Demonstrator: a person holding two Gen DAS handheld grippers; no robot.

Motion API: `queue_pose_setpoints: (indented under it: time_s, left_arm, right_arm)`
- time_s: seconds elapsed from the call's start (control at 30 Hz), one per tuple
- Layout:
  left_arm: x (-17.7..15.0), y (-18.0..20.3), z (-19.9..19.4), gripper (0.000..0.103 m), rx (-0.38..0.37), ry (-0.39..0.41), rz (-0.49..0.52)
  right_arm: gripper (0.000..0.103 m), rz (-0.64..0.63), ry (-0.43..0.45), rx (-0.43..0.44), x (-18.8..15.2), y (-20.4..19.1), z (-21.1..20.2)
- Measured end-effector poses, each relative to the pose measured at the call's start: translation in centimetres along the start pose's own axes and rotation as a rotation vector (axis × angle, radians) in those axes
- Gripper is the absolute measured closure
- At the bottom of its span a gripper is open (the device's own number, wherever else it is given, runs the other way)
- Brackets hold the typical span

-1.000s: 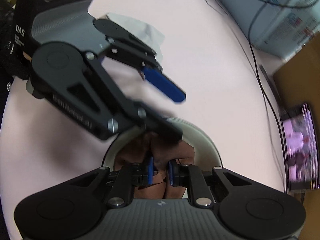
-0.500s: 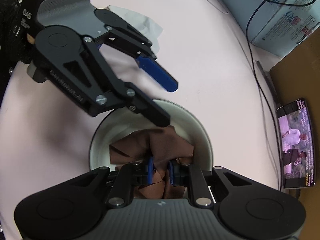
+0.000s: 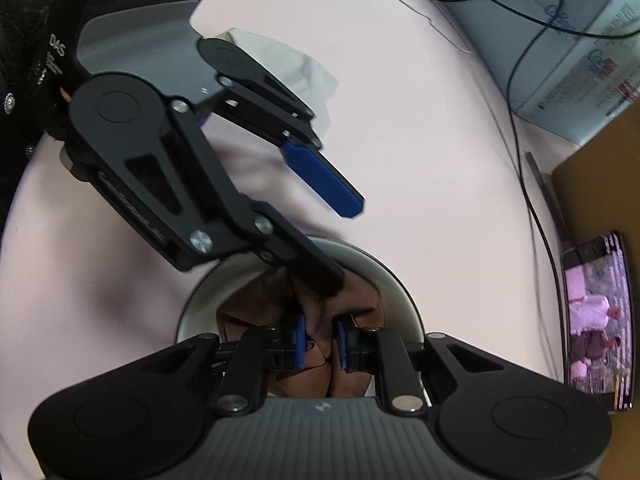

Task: Clean bowl

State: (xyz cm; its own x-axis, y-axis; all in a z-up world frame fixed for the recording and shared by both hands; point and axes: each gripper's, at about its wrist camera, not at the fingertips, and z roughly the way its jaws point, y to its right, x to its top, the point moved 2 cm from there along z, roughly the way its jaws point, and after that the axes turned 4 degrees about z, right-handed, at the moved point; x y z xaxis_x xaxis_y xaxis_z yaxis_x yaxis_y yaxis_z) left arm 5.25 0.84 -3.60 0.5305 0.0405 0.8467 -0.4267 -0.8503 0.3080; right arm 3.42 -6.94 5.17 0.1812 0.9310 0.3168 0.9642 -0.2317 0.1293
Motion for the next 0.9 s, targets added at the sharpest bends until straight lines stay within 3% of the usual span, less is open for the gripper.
queue_pose_setpoints:
  time_s: [0.37, 0.5, 0.53, 0.9]
  left_arm:
    - [0.1, 0.3, -0.1, 0.053, 0.004, 0.003, 0.007]
    - [0.1, 0.3, -0.1, 0.053, 0.005, 0.004, 0.008]
    - [0.1, 0.3, -0.1, 0.053, 0.006, 0.004, 0.008]
    - [0.1, 0.3, -0.2, 0.053, 0.002, 0.002, 0.003]
  right_arm:
    - [0.086, 0.029, -0.048, -0.033, -1.0, -2.8, -2.2]
    - [0.086, 0.027, -0.017, -0.040, 1.1, -3.2, -0.4]
    - [0.086, 0.022, -0.012, -0.049, 2.2, -2.4, 1.6]
    - [0.086, 0.055, -0.020, -0.099, 1.4, -2.5, 0.8]
